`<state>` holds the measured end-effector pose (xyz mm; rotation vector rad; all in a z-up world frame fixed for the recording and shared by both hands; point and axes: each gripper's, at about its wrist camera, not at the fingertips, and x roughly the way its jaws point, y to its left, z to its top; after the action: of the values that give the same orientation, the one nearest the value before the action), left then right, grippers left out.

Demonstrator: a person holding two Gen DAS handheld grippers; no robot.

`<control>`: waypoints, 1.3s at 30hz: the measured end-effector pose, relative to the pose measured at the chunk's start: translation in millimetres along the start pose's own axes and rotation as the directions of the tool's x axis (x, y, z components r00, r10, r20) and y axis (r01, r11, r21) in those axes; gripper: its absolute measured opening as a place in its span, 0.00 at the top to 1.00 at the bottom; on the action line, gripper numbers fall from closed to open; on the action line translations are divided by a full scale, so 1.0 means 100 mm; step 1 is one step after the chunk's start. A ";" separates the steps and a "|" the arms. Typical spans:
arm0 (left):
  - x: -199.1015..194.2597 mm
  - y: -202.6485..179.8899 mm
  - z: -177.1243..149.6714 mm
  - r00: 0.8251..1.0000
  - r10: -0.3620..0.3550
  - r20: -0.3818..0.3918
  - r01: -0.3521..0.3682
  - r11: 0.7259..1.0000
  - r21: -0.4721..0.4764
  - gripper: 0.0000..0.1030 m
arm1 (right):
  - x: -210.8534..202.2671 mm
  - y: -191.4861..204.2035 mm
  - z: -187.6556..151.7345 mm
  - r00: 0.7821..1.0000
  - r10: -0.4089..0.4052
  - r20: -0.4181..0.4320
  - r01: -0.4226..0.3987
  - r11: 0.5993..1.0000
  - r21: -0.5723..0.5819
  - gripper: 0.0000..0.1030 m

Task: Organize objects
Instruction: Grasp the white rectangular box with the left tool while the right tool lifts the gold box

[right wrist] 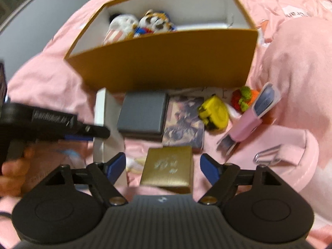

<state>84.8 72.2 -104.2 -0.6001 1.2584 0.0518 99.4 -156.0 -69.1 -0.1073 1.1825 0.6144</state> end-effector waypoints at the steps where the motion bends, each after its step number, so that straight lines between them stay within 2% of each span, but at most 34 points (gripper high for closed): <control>1: -0.03 0.02 -0.01 1.000 0.007 -0.002 -0.007 1.000 0.006 0.60 | 0.03 0.04 -0.03 1.000 -0.009 -0.016 0.009 1.000 -0.022 0.20; 6: 0.04 -0.01 -0.03 1.000 0.021 -0.005 -0.021 1.000 0.021 0.58 | 0.20 0.04 -0.10 0.996 -0.026 -0.088 0.023 0.999 -0.038 0.21; 10: 0.04 0.04 -0.05 1.000 0.015 -0.003 -0.015 1.000 -0.001 0.59 | 0.25 0.00 -0.12 0.994 -0.034 -0.107 0.033 0.999 -0.017 0.38; 19: -0.10 0.10 -0.08 1.000 0.013 0.028 -0.013 1.000 -0.010 0.67 | -0.04 -0.03 0.00 0.997 -0.053 0.050 0.055 0.998 -0.037 0.39; 24: -0.24 0.12 -0.09 1.000 0.002 0.031 -0.001 1.000 -0.014 0.70 | -0.16 -0.06 0.08 0.994 -0.011 0.106 0.016 0.999 -0.039 0.39; 28: -0.39 0.03 -0.12 0.998 -0.009 0.066 0.008 1.000 0.024 0.71 | -0.28 -0.01 0.12 0.990 0.003 0.144 0.005 0.998 -0.059 0.40; 39: -0.82 -0.21 -0.06 0.980 -0.118 0.158 0.105 0.990 0.090 0.71 | -0.63 0.05 0.40 0.969 0.051 0.241 -0.031 0.996 -0.085 0.40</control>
<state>60.4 74.9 -22.9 -0.5835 1.0619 -0.0429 115.4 -160.4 3.9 -0.0735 0.9248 0.6919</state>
